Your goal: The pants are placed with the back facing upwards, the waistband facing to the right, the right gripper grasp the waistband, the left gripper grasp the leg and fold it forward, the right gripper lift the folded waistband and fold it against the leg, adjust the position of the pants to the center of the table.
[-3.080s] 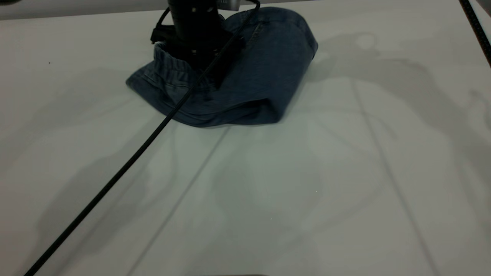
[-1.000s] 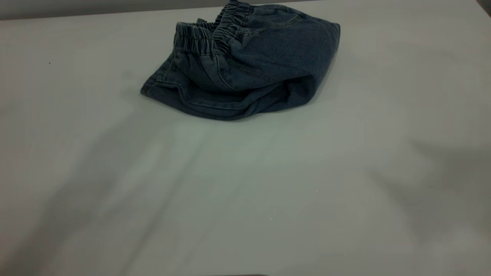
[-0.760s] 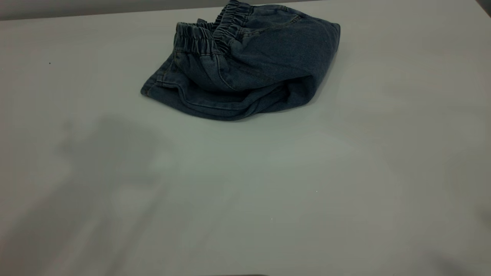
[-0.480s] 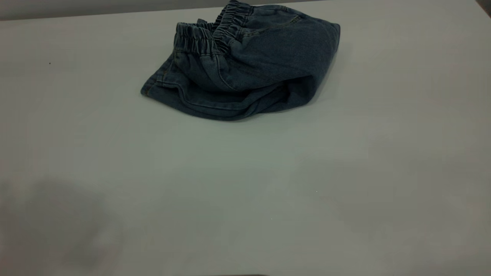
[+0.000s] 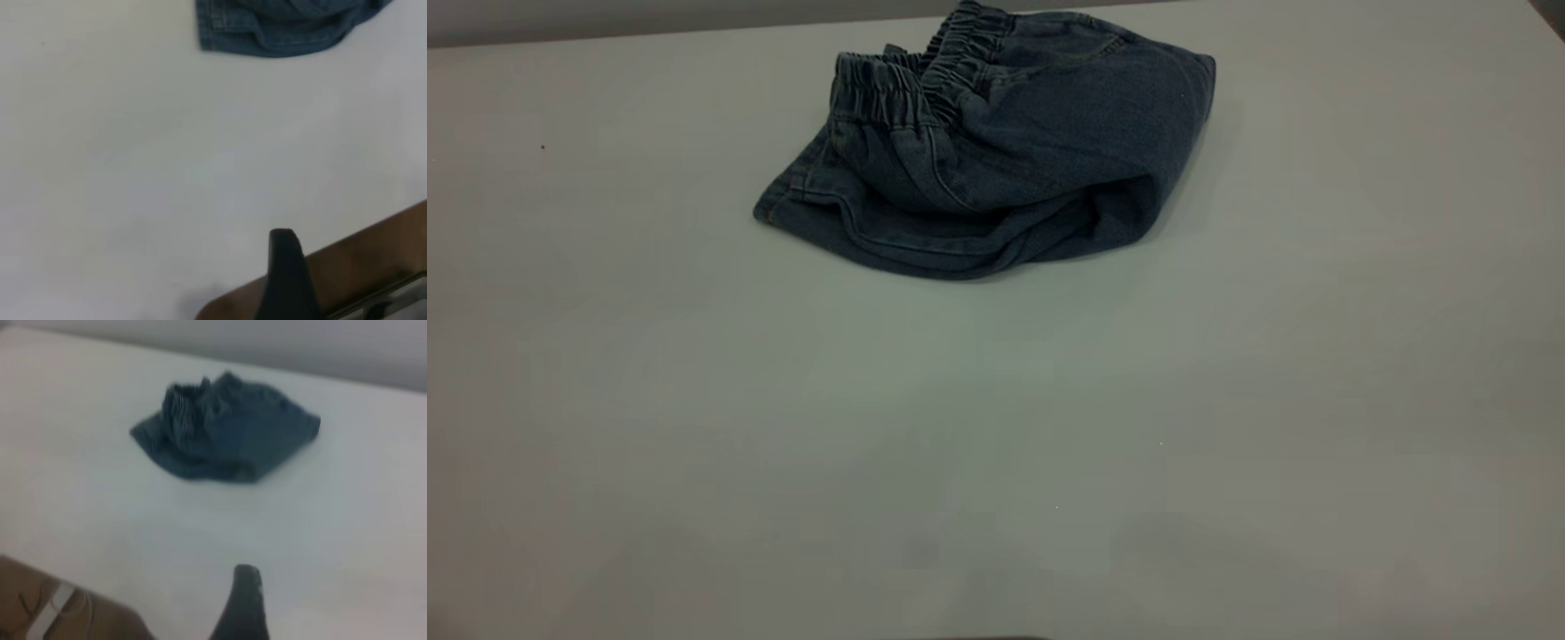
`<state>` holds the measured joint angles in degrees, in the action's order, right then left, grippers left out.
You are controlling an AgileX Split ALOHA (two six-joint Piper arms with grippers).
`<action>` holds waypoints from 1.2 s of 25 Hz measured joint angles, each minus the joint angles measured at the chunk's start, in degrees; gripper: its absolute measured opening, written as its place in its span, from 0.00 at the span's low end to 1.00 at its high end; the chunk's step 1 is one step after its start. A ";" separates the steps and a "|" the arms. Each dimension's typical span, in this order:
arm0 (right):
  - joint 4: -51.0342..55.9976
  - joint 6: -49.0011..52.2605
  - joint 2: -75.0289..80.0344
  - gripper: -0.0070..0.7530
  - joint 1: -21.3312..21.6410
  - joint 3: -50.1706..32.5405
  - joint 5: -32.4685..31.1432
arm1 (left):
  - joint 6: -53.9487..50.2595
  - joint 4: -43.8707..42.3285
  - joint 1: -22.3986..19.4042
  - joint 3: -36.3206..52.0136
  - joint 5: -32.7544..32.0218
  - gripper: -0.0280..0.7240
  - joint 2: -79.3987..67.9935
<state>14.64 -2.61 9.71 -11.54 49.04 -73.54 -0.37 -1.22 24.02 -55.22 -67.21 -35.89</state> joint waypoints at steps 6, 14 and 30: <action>-2.56 -0.83 -5.92 0.75 0.00 -12.23 2.53 | 2.09 0.08 0.00 7.11 0.00 0.64 8.97; -6.41 -2.15 -6.34 0.75 0.00 -21.78 7.51 | 2.84 0.08 0.00 16.51 0.00 0.64 15.59; -6.53 -2.26 -6.34 0.75 0.00 -21.85 8.22 | 4.94 2.64 0.00 27.02 2.74 0.64 19.20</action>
<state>8.11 -4.87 3.37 -11.54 27.19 -65.32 4.57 1.42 24.02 -28.21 -64.47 -16.69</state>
